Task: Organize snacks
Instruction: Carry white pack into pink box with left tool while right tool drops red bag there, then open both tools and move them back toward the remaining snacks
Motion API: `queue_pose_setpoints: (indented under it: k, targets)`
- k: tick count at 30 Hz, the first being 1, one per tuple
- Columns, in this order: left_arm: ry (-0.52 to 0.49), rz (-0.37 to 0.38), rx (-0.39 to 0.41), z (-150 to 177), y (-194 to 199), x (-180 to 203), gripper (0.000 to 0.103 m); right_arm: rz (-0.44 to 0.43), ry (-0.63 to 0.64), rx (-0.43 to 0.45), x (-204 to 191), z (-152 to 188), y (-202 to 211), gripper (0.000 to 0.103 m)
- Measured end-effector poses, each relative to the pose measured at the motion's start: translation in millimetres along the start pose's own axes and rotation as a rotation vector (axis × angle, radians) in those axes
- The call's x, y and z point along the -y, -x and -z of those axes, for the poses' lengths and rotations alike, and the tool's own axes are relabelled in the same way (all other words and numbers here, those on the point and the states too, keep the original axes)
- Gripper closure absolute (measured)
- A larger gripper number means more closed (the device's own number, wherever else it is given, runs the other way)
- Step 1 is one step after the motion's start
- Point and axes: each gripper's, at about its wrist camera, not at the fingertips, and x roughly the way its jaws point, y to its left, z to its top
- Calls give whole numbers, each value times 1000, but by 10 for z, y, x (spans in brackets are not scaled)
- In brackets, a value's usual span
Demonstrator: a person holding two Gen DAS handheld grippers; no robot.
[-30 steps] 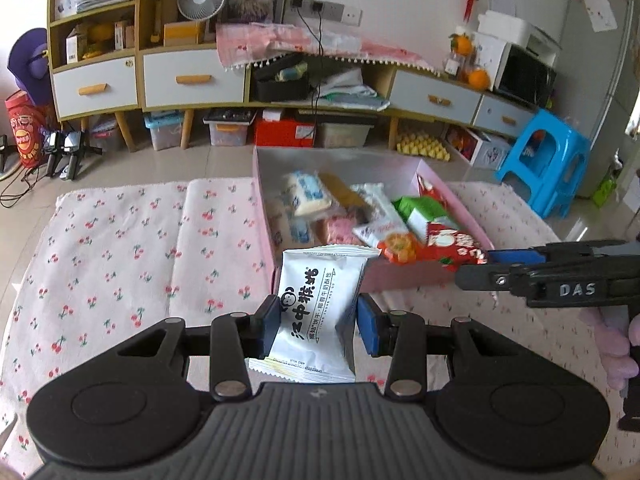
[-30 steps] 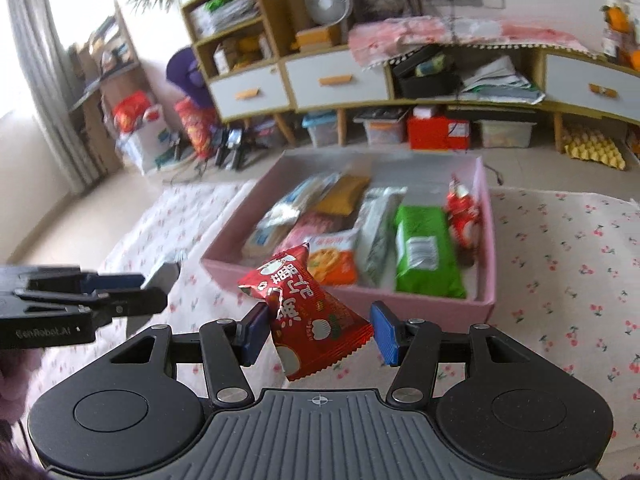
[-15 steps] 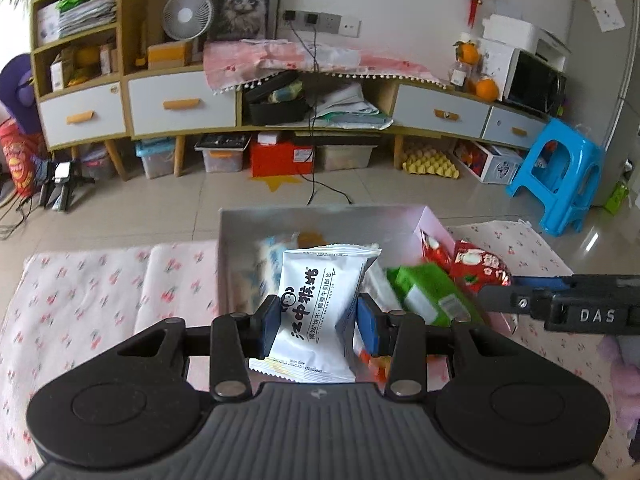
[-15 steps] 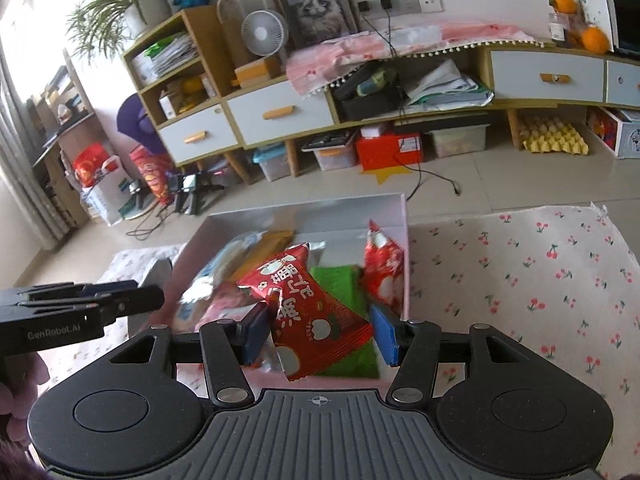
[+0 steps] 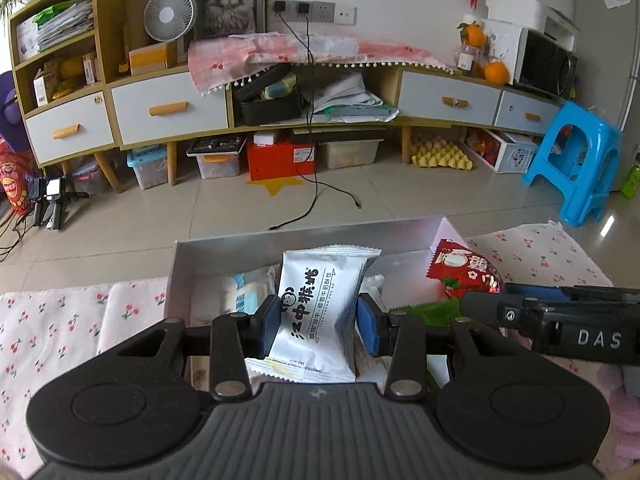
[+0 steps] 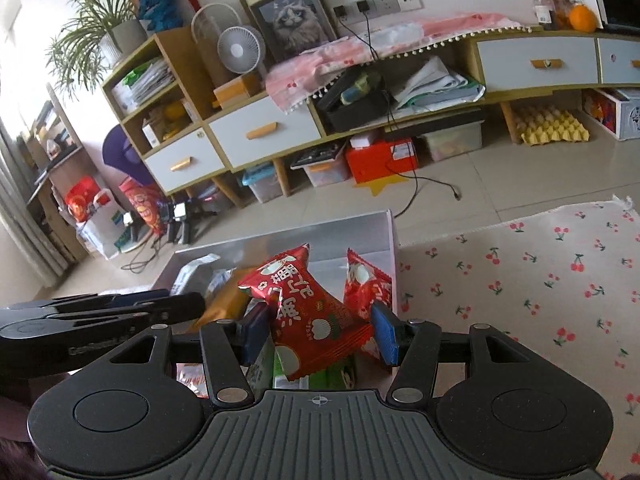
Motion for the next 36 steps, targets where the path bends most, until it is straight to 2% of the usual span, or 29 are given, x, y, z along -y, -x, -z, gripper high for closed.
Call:
queue_pose_setpoints:
  k: [9,11,14,22,27,36]
  targets:
    - [-22,-14,-1,-27,-82,28,66,-5,10,15,-10,-32,-110,46]
    - [-28,-19,5,-30,-85,38,64,-8,8,31,-5,-35,-98,46]
    - [-31,-13,23,-31,-54,40,57,-25,-17,41,19,-50,-65,34]
    - [-50,-16,19,-50,3,72,47,-13,-15,40,17,-78,29,34]
    - [-44,-28,27,-33,138,28,43,-5,17,46,-16,-105,218,29]
    - [-18,-56,50,111,520,-145,40,0,34,43,-20,-85,639,28]
